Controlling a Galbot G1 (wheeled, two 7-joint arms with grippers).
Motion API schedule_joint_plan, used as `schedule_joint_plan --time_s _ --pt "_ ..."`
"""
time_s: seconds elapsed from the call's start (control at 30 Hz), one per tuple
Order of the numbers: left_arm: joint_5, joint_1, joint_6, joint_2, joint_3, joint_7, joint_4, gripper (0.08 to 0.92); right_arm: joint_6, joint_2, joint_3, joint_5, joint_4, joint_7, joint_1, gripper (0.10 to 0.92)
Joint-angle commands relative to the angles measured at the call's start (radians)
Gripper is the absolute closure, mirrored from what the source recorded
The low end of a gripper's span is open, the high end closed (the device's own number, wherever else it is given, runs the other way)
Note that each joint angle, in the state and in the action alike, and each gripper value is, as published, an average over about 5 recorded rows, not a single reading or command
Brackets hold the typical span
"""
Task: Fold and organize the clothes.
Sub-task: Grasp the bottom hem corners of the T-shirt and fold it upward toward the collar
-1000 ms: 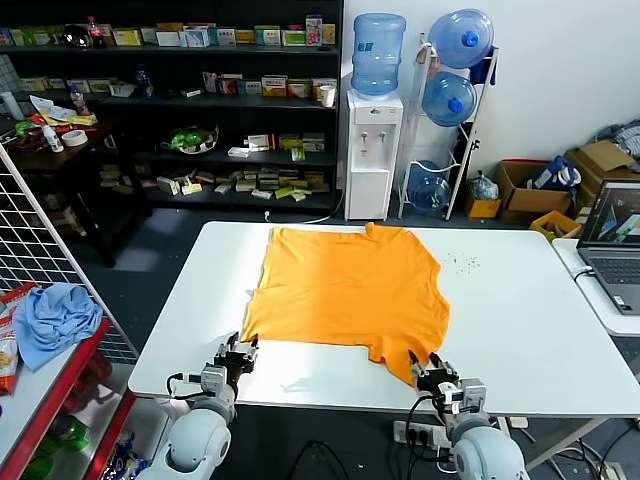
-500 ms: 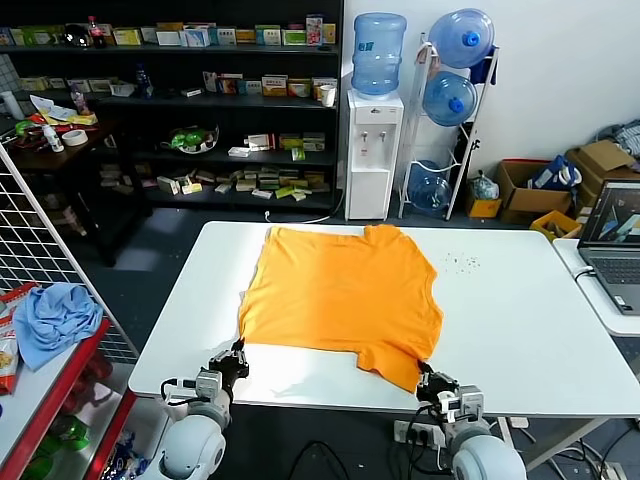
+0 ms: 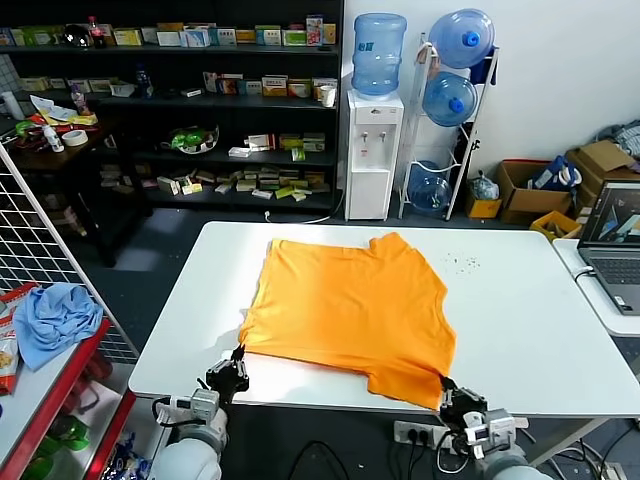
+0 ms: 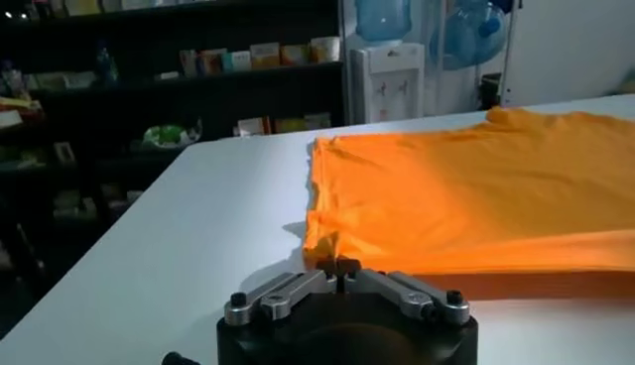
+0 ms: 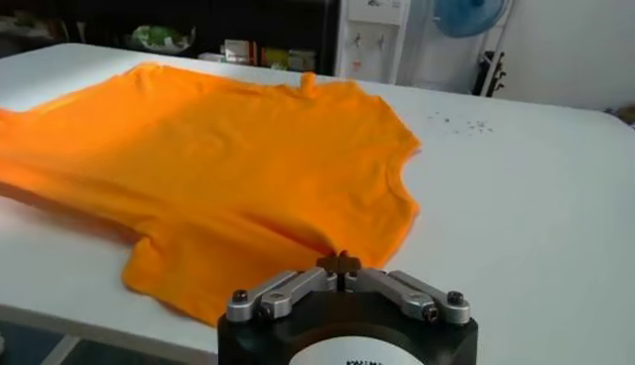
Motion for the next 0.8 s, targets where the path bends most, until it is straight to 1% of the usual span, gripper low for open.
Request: schedule_joint_plan --time_s 0.03,0.13,0.3,0.5,0.8 --pt "0.062 0.182 -0.018 0.027 -0.008 -0.019 -0.148 0.907 0.002 -0.052 0.051 -0.005 0.111 0.007 -0.147 0.902" --pt "0.076 0.181 -0.020 0.031 -0.014 -0.022 -0.162 0.907 0.015 -0.055 0.047 -0.026 0.121 0.011 -0.147 0.902" --pt "0.078 0.109 -0.044 0.025 -0.011 -0.027 -0.132 0.907 0.093 -0.078 0.028 -0.044 0.066 0.001 -0.057 0.902" --pt "0.097 -0.023 -0.071 0.001 0.026 -0.024 -0.024 0.907 0.156 -0.104 0.012 -0.034 -0.062 -0.022 0.116 0.902" --pt "0.057 -0.200 -0.051 -0.007 0.089 -0.038 0.151 0.907 0.182 -0.144 -0.043 0.006 -0.266 -0.031 0.336 0.902"
